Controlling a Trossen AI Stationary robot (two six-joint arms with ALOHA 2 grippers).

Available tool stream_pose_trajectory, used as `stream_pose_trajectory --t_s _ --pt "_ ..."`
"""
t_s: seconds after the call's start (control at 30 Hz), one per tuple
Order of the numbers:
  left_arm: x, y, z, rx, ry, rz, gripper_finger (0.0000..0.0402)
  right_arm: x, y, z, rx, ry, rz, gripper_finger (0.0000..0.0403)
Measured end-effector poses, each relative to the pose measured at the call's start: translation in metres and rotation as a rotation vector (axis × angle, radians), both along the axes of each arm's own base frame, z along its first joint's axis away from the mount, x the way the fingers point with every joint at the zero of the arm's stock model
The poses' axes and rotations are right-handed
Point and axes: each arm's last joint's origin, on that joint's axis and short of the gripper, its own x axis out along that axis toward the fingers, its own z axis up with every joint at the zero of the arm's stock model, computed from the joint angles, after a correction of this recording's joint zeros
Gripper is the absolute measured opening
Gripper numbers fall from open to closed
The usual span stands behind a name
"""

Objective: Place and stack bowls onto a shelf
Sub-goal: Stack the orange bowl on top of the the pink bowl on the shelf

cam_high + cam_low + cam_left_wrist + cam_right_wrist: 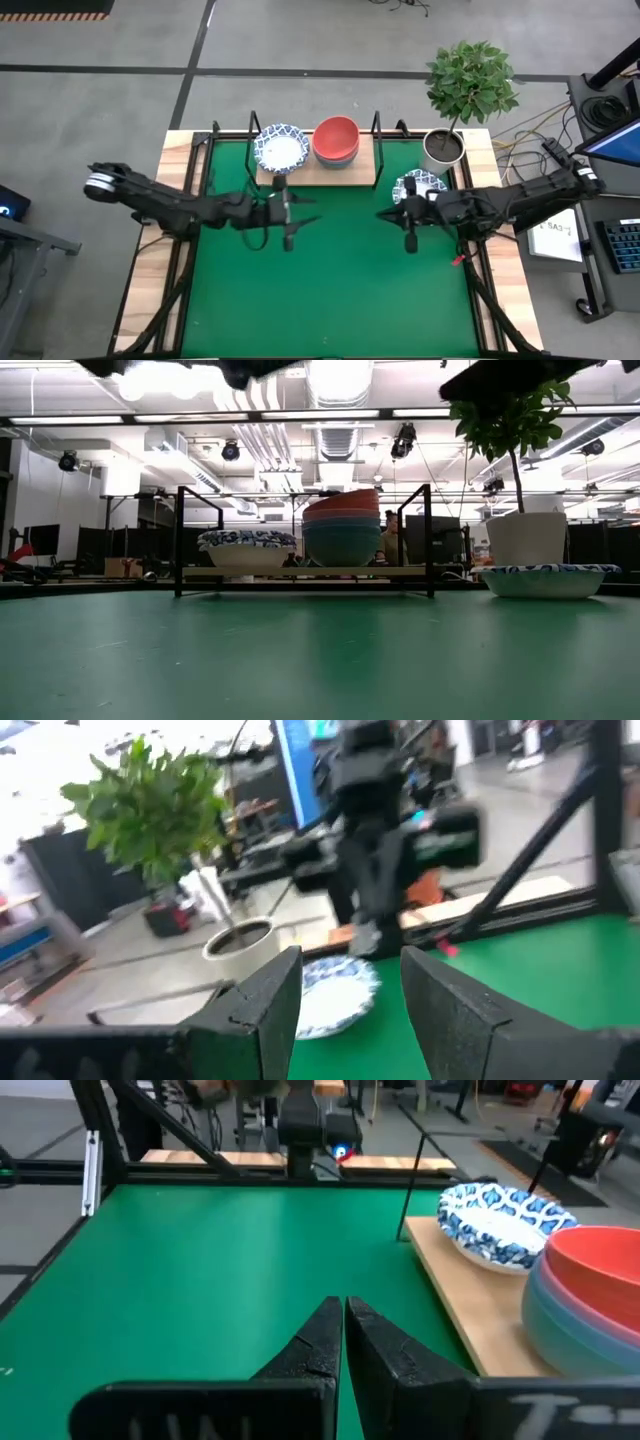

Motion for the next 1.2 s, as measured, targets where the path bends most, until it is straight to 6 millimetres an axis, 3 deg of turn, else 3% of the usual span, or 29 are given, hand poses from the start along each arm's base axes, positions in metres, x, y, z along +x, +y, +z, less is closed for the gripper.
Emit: stream_pose_trajectory --t_s 0.23,0.43,0.63,0.97,1.2 --pt "0.048 0.052 -0.013 -0.005 0.061 0.068 0.0123 -0.014 -0.003 -0.004 -0.046 -0.03 0.015 0.0009" --pt "0.091 0.096 -0.015 0.02 0.057 0.141 0.0082 -0.015 -0.003 -0.002 -0.087 -0.058 0.033 0.0009" --pt "0.121 0.144 -0.025 0.02 0.065 0.22 0.0042 -0.015 -0.002 -0.014 -0.066 0.0 0.061 0.0009" --pt "0.127 0.194 -0.043 -0.067 0.076 0.302 0.0001 -0.017 -0.002 -0.014 -0.056 0.004 0.056 0.0009" --pt "0.121 0.198 -0.057 -0.153 0.136 0.322 0.0001 -0.018 -0.002 -0.016 -0.064 0.018 0.058 0.0009"
